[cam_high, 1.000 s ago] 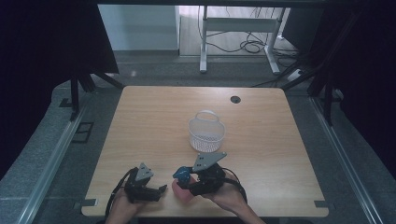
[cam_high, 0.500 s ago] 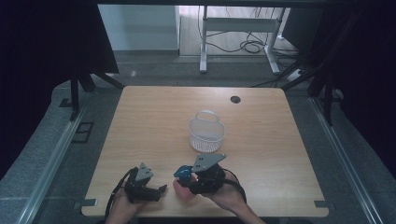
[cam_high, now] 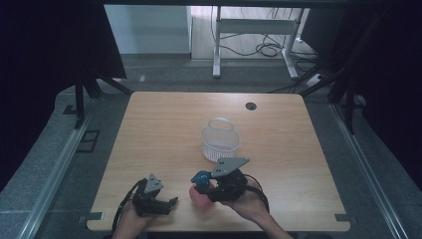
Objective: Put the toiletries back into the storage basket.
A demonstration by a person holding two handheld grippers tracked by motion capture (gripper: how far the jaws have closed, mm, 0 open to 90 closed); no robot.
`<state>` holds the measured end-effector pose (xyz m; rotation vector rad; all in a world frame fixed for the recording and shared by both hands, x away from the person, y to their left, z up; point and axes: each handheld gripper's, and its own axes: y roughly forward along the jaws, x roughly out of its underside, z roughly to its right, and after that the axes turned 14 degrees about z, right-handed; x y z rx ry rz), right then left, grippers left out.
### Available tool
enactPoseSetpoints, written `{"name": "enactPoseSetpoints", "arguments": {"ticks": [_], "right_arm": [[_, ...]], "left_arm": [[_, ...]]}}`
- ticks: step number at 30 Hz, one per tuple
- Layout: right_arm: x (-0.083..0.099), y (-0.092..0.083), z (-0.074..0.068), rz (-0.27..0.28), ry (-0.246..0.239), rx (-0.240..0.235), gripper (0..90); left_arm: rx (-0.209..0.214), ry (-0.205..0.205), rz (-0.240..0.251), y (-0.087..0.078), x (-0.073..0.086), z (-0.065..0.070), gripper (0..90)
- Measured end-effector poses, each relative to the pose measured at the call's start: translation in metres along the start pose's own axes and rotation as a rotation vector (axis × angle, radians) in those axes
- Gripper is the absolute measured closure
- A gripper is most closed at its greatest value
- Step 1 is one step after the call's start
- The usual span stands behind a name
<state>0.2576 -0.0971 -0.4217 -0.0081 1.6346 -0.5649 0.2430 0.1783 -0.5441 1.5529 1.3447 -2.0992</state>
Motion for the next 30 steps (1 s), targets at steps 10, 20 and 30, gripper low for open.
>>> {"name": "enactPoseSetpoints", "arguments": {"ticks": [10,20,30], "right_arm": [[-0.011,-0.009,0.01,-0.004,0.008,0.011,52.5],[-0.021,-0.018,0.026,0.002,0.03,0.046,52.5],[-0.033,-0.027,0.041,0.01,0.044,0.083,52.6]], "left_arm": [[0.001,0.003,0.0,0.0,0.0,0.0,10.4],[0.001,0.003,0.0,0.0,0.0,0.0,10.4],[0.001,0.004,0.0,0.0,0.0,0.0,10.4]]}}
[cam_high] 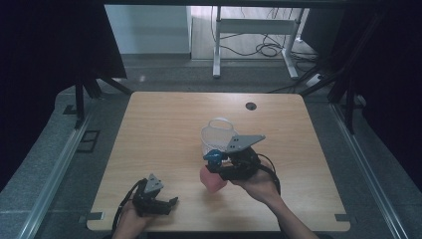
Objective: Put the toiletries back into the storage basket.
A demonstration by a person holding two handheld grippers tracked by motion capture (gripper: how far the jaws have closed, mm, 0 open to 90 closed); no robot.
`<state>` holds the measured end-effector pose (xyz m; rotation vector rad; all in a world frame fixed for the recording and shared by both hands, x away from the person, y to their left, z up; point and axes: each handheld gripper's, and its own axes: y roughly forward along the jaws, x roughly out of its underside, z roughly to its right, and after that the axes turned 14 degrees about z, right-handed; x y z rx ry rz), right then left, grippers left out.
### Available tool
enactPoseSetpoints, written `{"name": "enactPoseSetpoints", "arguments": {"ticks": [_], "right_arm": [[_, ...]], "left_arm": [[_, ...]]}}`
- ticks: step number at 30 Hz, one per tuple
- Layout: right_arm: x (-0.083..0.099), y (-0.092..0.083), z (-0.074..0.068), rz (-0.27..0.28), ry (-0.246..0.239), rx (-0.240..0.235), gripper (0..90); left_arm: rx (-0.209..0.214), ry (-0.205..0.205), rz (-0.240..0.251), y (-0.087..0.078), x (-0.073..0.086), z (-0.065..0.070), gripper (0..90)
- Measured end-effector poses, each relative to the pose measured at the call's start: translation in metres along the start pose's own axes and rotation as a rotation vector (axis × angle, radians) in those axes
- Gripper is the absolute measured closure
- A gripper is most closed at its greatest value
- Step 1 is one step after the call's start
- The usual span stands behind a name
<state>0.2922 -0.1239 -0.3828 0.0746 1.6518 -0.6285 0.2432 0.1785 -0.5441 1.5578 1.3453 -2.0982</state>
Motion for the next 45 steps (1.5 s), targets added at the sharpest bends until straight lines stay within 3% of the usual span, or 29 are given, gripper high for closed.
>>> {"name": "enactPoseSetpoints", "arguments": {"ticks": [25,45], "right_arm": [[-0.037,-0.012,0.037,0.023,0.012,0.102,52.7],[-0.054,-0.008,0.065,0.038,0.011,0.188,52.6]], "left_arm": [[0.0,0.002,-0.002,0.0,0.0,0.0,10.4],[0.0,0.001,0.0,0.0,0.0,0.0,10.4]]}}
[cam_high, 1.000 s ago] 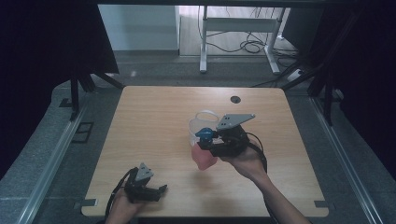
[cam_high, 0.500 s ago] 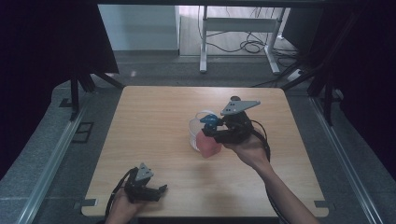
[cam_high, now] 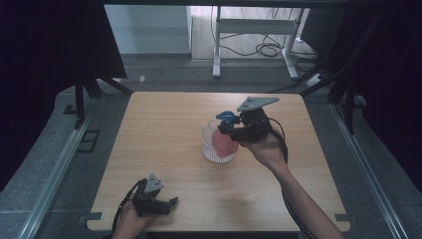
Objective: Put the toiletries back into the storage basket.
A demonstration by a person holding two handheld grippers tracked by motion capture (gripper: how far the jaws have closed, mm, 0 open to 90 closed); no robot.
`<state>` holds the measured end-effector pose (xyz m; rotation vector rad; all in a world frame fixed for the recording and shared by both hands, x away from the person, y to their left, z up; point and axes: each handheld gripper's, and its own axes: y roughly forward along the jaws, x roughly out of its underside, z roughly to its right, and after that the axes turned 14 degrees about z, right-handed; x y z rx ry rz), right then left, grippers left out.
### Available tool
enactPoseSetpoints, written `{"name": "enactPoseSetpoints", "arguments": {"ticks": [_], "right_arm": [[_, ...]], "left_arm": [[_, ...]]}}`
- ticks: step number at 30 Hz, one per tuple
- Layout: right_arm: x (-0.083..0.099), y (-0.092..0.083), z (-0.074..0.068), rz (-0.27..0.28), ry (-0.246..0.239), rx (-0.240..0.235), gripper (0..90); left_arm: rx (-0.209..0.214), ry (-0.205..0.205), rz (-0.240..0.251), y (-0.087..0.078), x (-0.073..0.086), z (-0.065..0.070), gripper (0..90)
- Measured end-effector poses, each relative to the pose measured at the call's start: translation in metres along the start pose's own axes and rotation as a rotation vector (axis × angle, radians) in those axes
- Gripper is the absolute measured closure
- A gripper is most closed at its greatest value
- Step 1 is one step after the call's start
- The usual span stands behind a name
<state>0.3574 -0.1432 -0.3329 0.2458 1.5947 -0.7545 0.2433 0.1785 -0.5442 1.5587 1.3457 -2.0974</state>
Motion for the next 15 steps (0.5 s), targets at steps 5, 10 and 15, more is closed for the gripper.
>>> {"name": "enactPoseSetpoints", "arguments": {"ticks": [5,10,15], "right_arm": [[-0.002,0.005,0.006,0.006,0.003,0.015,52.7],[-0.002,0.01,0.011,0.011,0.007,0.032,52.7],[0.0,0.016,0.017,0.01,0.008,0.049,52.7]], "left_arm": [[-0.001,-0.001,0.002,0.0,0.0,0.0,10.4],[-0.001,-0.001,0.002,0.0,0.0,0.0,10.4],[-0.001,-0.002,0.002,0.0,0.0,0.0,10.4]]}}
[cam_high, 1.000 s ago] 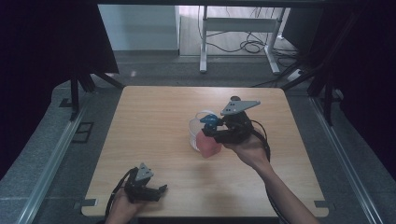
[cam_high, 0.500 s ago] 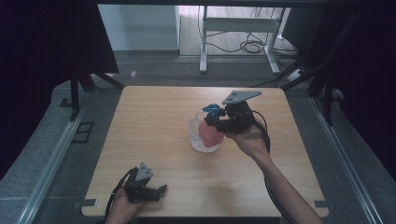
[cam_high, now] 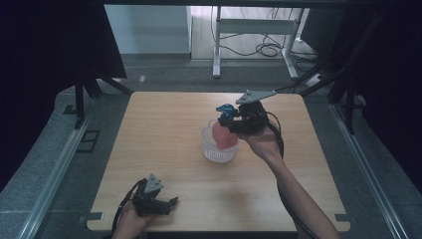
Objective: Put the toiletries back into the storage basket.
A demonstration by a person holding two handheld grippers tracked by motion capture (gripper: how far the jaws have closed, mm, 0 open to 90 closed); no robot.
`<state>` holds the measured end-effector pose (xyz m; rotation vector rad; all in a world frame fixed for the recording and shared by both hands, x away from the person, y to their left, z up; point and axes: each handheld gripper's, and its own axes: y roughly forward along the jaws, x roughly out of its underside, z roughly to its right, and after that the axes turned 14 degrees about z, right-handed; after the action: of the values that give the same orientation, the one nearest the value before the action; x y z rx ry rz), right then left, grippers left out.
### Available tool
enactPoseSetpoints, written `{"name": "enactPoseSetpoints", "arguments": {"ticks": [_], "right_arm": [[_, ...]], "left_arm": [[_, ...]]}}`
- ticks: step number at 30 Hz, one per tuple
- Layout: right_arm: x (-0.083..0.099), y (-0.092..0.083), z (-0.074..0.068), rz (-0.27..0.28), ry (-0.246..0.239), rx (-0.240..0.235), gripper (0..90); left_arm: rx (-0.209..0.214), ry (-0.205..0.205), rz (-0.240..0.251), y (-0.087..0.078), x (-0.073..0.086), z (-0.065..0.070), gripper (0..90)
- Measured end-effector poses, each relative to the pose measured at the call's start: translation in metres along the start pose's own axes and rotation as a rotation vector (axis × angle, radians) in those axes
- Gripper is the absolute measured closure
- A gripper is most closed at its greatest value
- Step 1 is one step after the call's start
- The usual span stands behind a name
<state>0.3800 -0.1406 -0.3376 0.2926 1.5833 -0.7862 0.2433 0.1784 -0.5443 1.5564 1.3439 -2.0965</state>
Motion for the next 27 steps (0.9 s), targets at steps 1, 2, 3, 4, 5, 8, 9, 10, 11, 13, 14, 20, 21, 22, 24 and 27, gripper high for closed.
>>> {"name": "enactPoseSetpoints", "arguments": {"ticks": [1,2,3,4,5,8,9,10,11,13,14,20,21,22,24,27], "right_arm": [[0.001,0.001,0.001,0.0,0.002,0.002,52.7],[0.001,0.002,0.002,-0.003,0.005,0.005,52.7],[0.002,0.004,0.003,-0.004,0.006,0.009,52.7],[0.002,0.005,0.004,-0.005,0.005,0.013,52.7],[0.003,0.007,0.005,-0.007,0.005,0.015,52.7],[0.006,0.011,0.008,-0.012,0.011,0.022,52.6],[0.008,0.012,0.009,-0.015,0.012,0.024,52.7],[0.009,0.014,0.009,-0.016,0.011,0.025,52.7],[0.011,0.015,0.01,-0.019,0.01,0.028,52.7],[0.014,0.017,0.011,-0.021,0.011,0.032,52.7],[0.015,0.018,0.011,-0.021,0.011,0.031,52.7],[0.021,0.023,0.013,-0.028,0.015,0.028,52.7],[0.022,0.024,0.013,-0.03,0.016,0.028,52.7],[0.023,0.024,0.013,-0.03,0.015,0.028,52.7],[0.025,0.026,0.013,-0.034,0.014,0.024,52.7],[0.028,0.028,0.013,-0.038,0.014,0.024,52.7]], "left_arm": [[0.0,0.0,0.0,0.0,0.0,0.0,10.4],[0.0,0.0,0.0,0.0,0.0,0.0,10.4],[0.0,0.0,0.0,0.0,0.0,0.0,10.4],[0.0,0.0,0.0,0.0,0.0,0.0,10.4],[0.0,0.0,0.0,0.0,0.0,0.0,10.4],[0.0,0.0,0.001,0.0,0.0,0.0,10.4],[0.0,0.001,0.001,0.0,0.0,0.0,10.4],[0.0,0.0,0.001,0.0,0.0,0.0,10.4],[0.0,0.001,0.0,0.0,0.0,0.0,10.4],[0.0,0.001,0.0,0.0,0.0,0.0,10.4],[0.001,0.0,0.001,0.0,0.0,0.0,10.4],[0.001,0.002,0.0,0.0,0.0,0.0,10.4],[0.001,0.002,0.0,0.0,0.0,0.0,10.4],[0.001,0.001,0.001,0.0,0.0,0.0,10.4],[0.001,0.001,0.0,0.0,0.0,0.0,10.4],[0.0,-0.003,0.001,0.0,0.0,0.0,10.4]]}}
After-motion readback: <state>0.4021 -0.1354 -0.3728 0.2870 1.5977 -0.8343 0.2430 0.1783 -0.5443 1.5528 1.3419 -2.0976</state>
